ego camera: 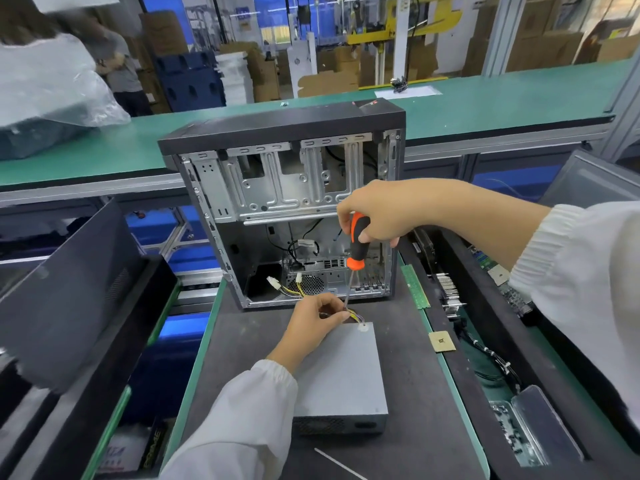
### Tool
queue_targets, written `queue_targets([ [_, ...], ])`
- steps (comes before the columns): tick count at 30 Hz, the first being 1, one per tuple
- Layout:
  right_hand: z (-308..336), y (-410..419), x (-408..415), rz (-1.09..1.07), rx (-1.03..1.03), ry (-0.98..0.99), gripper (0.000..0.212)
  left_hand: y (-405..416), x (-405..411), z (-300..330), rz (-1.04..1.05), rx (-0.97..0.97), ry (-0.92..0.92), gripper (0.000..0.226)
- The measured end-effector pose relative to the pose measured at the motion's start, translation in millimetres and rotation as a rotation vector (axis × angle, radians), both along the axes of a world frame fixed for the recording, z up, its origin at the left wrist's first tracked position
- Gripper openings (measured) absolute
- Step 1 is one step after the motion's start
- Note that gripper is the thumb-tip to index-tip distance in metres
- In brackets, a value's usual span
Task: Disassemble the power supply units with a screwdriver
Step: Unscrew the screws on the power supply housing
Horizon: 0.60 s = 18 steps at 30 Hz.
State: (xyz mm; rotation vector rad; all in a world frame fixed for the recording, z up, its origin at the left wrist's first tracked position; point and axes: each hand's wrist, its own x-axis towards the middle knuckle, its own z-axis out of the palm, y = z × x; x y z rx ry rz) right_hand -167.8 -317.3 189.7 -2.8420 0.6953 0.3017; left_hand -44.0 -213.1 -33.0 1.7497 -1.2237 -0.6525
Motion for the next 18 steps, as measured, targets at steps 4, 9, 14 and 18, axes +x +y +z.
queue_targets([
  [4,5.6,23.9,19.7,0.059,-0.010,-0.048,0.016,30.7,26.2,7.2,0.090,0.019,-0.041,0.004],
  [9,-1.0,67.8,49.1,0.171,-0.038,-0.055,0.019,97.5,67.2,1.5,0.201,0.147,-0.170,0.014],
  [14,-20.0,109.8,76.6,0.219,-0.004,-0.059,0.015,183.3,91.1,-20.2,0.294,0.251,-0.149,0.004],
  [18,-44.4,136.6,85.8,0.199,0.015,-0.062,0.018,234.4,94.7,-45.8,0.399,0.263,-0.080,0.007],
])
